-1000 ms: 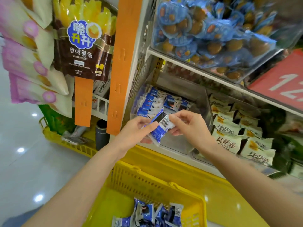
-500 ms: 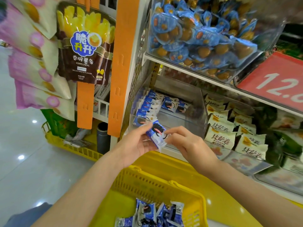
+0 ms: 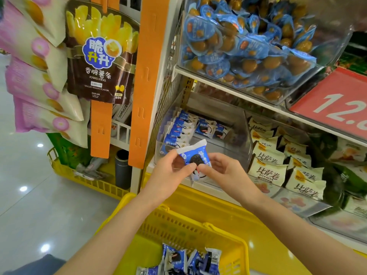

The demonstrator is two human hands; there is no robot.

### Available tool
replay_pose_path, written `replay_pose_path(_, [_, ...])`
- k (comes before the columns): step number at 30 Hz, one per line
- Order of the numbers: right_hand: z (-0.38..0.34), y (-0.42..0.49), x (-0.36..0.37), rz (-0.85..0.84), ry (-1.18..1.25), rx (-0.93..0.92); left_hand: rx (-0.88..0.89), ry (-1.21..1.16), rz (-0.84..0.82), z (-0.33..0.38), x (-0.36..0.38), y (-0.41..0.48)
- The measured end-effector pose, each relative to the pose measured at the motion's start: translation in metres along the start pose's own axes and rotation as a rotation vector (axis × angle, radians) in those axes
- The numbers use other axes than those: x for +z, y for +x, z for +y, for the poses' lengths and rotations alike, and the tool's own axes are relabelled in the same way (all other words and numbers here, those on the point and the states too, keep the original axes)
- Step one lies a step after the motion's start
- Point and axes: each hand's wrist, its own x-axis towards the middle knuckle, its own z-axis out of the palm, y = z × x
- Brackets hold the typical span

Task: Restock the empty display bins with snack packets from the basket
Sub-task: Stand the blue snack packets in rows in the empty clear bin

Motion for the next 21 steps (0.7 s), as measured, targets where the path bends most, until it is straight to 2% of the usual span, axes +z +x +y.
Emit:
replay_pose_path(4, [0.003,0.027,-0.025,0.155,-0.066,0.041,0.214,0.346,0.125,0.0,-0.008,0.028])
replay_pose_path(8, [0.018,0.075,-0.048,0.346,-0.253,0.115,0.35,0.838,0.059,-0.011,-0.016,0.059])
replay_pose_path(11, [0.034,0.113,-0.054,0.345,-0.432,0.115,0.411,1.066,0.028,-0.026,-0.018,0.066])
replay_pose_path(16, [0.062,0.17,-0.044,0.198,-0.769,0.15,0.534,1.039,0.112,-0.04,-0.017,0.069])
replay_pose_path(21, [0.079,0.21,-0.029,0.088,-0.812,0.2,0.594,0.95,0.123,-0.048,-0.019,0.073])
